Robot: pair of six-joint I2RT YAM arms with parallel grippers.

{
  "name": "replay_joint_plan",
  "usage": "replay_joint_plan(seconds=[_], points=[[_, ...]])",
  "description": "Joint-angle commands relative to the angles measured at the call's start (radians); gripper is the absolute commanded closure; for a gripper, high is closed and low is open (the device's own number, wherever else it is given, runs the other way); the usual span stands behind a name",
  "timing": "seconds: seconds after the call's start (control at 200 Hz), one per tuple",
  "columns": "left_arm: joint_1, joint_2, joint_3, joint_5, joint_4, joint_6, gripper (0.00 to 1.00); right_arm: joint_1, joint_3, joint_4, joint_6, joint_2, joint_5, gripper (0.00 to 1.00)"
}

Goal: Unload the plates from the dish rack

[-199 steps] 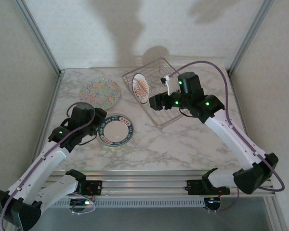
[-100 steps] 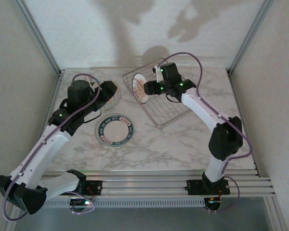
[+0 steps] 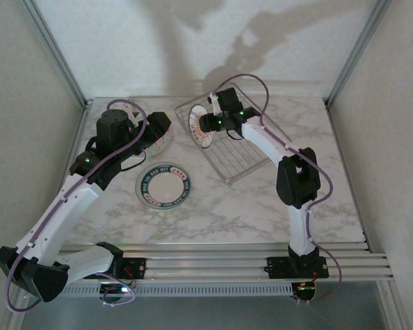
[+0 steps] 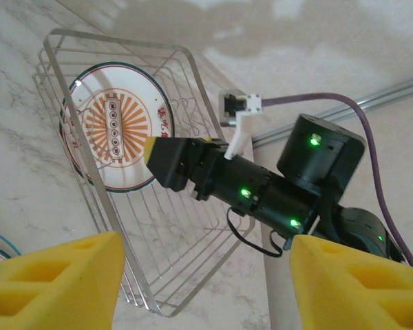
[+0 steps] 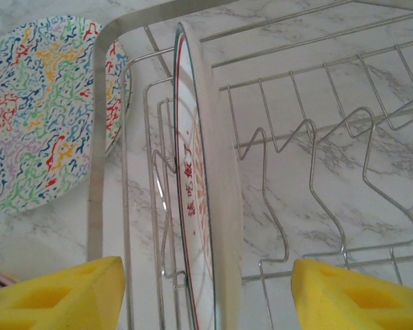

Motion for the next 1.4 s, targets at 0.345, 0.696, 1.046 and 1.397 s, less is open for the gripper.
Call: replay_joint_plan(seconds=[0.345, 0.696, 1.046, 1.397], points=[[-0.003, -0.014, 0.012, 0.064, 0.054, 0.023, 0.36, -0.007, 0.121, -0.007, -0.018, 0.129, -0.003, 0.63], [-0.002, 0.003, 0.02, 0.07, 0.047, 0.031, 0.35, -0.003, 0.18, -0.017, -0.016, 0.167, -0.008, 0.82], [0.004, 0.012, 0.016, 0.068, 0.05, 0.029, 0.36, 0.024, 0.205, -0.029, -0.044, 0.124, 0.124, 1.0], [0.004, 0.008, 0.002, 0.076, 0.073, 0.018, 0.36, 0.033, 0.197, -0.027, -0.046, -0.002, 0.235, 1.0]])
